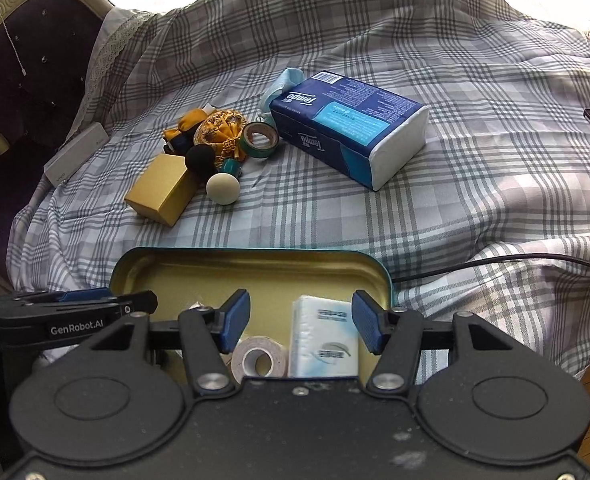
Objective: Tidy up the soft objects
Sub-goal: 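Open the left tool over the tray while the right tool releases the tissue pack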
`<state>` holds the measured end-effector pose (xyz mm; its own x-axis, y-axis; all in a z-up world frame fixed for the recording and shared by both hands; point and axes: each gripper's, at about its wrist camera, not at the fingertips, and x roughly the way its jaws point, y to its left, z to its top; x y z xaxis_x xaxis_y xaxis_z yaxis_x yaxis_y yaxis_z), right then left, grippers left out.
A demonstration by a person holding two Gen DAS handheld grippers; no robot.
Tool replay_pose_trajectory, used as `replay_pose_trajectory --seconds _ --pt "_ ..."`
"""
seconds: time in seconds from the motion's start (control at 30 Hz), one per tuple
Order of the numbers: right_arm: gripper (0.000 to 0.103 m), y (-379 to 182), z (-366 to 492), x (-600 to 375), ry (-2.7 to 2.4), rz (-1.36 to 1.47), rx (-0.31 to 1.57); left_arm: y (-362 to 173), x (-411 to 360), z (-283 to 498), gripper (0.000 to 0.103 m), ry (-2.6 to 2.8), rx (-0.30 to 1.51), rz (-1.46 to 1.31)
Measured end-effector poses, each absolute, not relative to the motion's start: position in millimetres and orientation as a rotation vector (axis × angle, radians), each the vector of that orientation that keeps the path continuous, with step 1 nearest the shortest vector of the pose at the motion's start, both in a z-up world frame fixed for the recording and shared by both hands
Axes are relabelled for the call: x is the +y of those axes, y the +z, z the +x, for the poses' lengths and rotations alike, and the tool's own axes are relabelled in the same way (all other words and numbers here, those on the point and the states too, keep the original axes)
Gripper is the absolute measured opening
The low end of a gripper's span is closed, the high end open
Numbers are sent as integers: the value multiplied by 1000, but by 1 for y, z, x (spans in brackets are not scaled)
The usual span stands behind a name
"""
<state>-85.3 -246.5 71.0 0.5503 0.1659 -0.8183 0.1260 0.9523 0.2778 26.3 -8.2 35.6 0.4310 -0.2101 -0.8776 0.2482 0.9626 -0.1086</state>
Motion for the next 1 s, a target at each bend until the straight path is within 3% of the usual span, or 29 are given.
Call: replay_pose_trajectory --seconds 1.0 --pt "56 48 -77 -235 49 324 1117 21 -7 25 57 -238 1224 56"
